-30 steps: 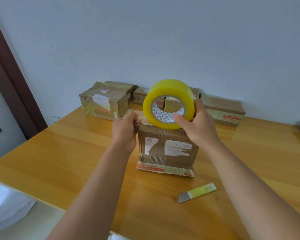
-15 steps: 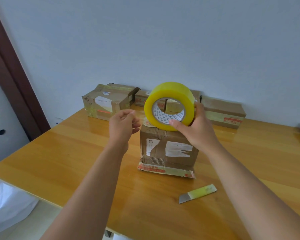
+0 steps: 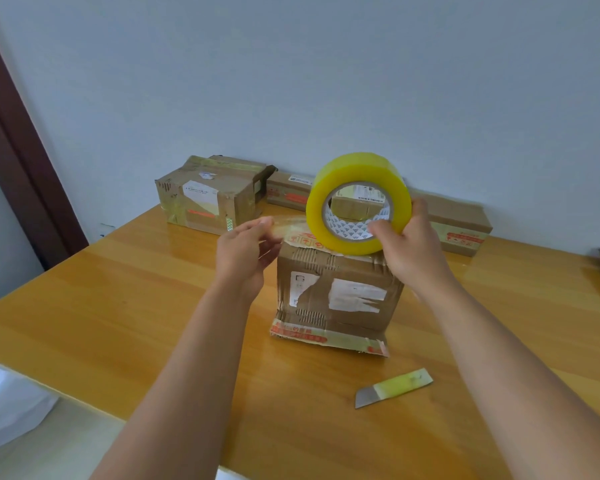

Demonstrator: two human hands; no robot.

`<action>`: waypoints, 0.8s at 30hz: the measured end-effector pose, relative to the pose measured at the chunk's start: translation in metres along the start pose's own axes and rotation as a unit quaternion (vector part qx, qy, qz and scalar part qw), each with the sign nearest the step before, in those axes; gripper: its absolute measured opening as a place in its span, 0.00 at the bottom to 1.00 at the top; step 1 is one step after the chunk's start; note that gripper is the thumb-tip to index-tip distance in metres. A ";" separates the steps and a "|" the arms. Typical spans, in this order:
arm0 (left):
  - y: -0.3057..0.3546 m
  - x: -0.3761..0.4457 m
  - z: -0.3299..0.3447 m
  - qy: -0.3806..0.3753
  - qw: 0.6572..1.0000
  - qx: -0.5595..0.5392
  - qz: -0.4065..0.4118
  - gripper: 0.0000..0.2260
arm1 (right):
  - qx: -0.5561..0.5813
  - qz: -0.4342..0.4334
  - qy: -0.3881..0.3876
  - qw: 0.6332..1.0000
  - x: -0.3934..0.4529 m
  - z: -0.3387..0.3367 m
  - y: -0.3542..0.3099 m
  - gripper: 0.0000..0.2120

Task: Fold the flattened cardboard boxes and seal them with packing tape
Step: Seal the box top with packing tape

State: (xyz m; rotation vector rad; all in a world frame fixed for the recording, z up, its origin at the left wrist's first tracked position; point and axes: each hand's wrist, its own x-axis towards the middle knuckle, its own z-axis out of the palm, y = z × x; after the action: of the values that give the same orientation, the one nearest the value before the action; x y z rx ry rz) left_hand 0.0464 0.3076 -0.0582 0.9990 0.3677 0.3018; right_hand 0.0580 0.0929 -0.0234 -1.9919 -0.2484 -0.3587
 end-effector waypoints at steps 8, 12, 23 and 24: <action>0.016 0.014 -0.009 -0.042 0.993 0.108 0.019 0.06 | -0.026 -0.029 0.031 0.999 0.000 0.004 0.012 0.12; 0.010 0.017 -0.010 -0.037 0.981 0.186 0.044 0.06 | -0.031 -0.047 0.044 0.997 -0.003 0.006 0.013 0.11; 0.001 0.017 -0.017 -0.056 0.996 0.064 -0.028 0.03 | -0.043 -0.059 0.059 0.996 -0.003 0.009 0.019 0.10; 0.000 0.017 -0.017 -0.058 0.996 0.058 -0.036 0.04 | -0.041 -0.059 0.059 0.996 -0.002 0.009 0.020 0.10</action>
State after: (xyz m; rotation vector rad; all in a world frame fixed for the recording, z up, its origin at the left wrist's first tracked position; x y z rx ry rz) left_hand 0.0544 0.3274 -0.0695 1.1090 0.3173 0.1574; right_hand 0.0636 0.0923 -0.0443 -2.0324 -0.2811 -0.5697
